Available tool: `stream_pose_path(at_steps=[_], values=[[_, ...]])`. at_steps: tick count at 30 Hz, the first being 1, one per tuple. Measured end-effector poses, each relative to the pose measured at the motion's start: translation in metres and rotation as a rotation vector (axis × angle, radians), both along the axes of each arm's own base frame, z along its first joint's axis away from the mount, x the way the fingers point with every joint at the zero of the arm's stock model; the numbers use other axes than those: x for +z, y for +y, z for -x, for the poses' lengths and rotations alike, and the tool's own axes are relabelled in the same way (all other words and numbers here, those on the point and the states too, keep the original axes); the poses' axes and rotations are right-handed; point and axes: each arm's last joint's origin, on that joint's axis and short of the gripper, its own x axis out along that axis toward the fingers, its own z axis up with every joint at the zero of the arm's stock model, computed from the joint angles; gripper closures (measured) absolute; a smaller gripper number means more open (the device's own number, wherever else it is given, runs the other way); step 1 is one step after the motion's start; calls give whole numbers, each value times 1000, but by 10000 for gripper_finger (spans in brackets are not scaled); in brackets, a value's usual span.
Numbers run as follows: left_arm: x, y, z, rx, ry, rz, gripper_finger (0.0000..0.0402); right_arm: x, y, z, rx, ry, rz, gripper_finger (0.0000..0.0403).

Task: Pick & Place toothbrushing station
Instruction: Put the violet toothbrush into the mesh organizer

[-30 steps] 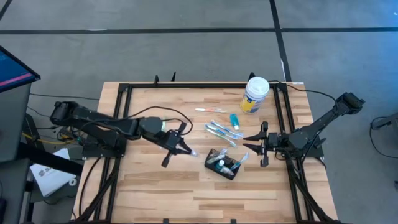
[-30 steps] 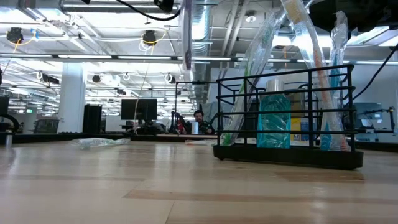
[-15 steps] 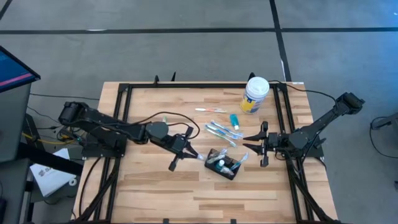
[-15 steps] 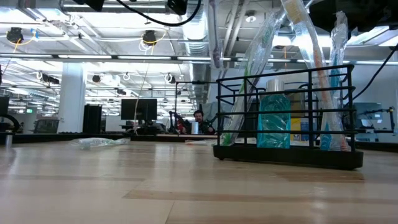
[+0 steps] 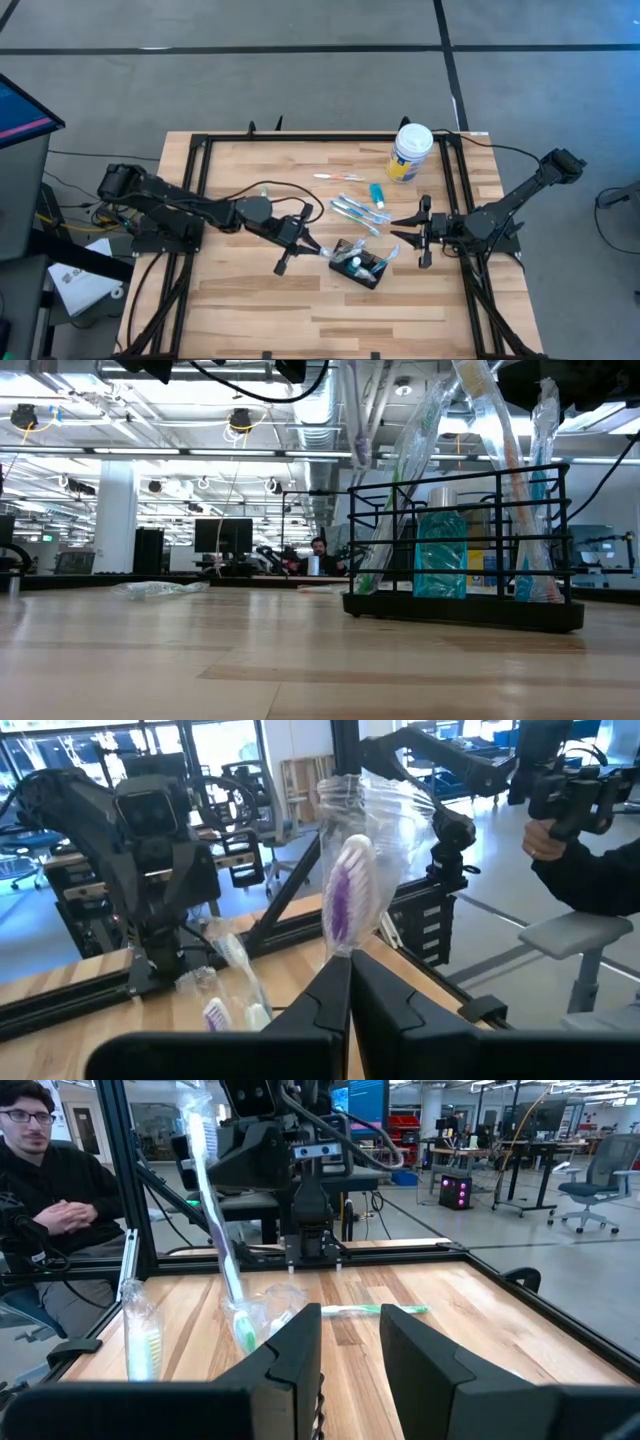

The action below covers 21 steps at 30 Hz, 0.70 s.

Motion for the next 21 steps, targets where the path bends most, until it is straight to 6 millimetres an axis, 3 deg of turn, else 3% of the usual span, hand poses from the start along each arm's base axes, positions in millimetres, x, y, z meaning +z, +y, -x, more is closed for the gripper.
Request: stream_pose_path(at_steps=[21], values=[[-31, -3, -18, 2, 41, -10, 401, 0, 0, 0, 0, 1, 1, 305]])
